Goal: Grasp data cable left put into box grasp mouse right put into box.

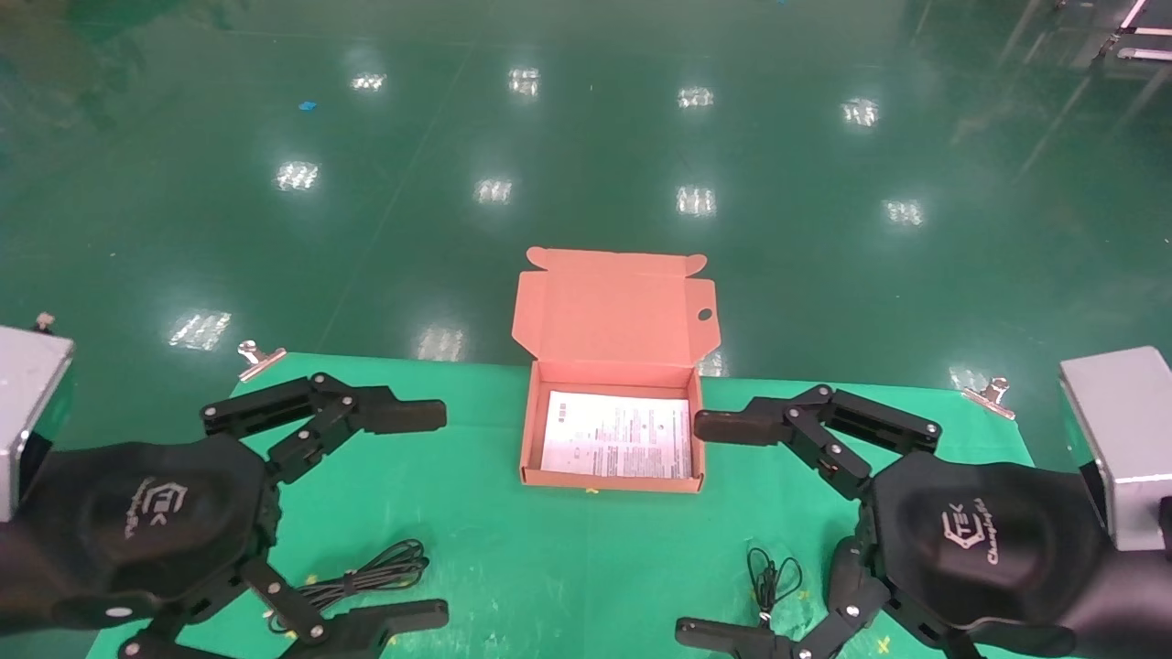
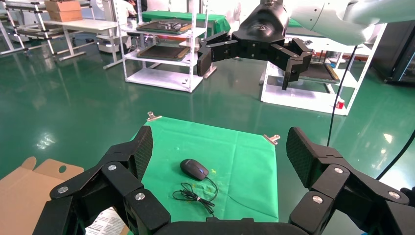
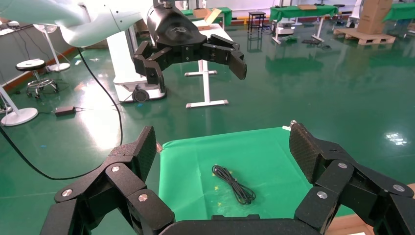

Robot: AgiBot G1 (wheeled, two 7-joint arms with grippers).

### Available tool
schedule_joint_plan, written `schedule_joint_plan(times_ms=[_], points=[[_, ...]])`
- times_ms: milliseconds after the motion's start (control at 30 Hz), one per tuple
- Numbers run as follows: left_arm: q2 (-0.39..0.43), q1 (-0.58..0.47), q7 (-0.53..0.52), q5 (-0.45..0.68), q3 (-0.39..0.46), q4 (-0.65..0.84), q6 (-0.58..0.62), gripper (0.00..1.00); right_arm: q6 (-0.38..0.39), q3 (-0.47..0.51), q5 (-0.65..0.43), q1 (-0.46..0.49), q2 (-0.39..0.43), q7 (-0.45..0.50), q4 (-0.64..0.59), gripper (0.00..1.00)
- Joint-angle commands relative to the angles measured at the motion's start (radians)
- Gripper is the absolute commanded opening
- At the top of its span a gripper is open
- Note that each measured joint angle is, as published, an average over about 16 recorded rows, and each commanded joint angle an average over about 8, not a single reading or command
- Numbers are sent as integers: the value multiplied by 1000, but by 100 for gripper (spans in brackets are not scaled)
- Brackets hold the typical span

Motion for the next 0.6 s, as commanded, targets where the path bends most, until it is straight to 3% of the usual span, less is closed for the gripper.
schedule_joint_plan(times_ms=[33, 600], points=[[0, 0, 0, 0, 0, 0, 0, 100, 0, 0, 0, 0, 0, 0, 0, 100], [2, -6, 0, 15, 6, -1, -5, 100, -3, -3, -13, 6, 7, -1, 0, 100]])
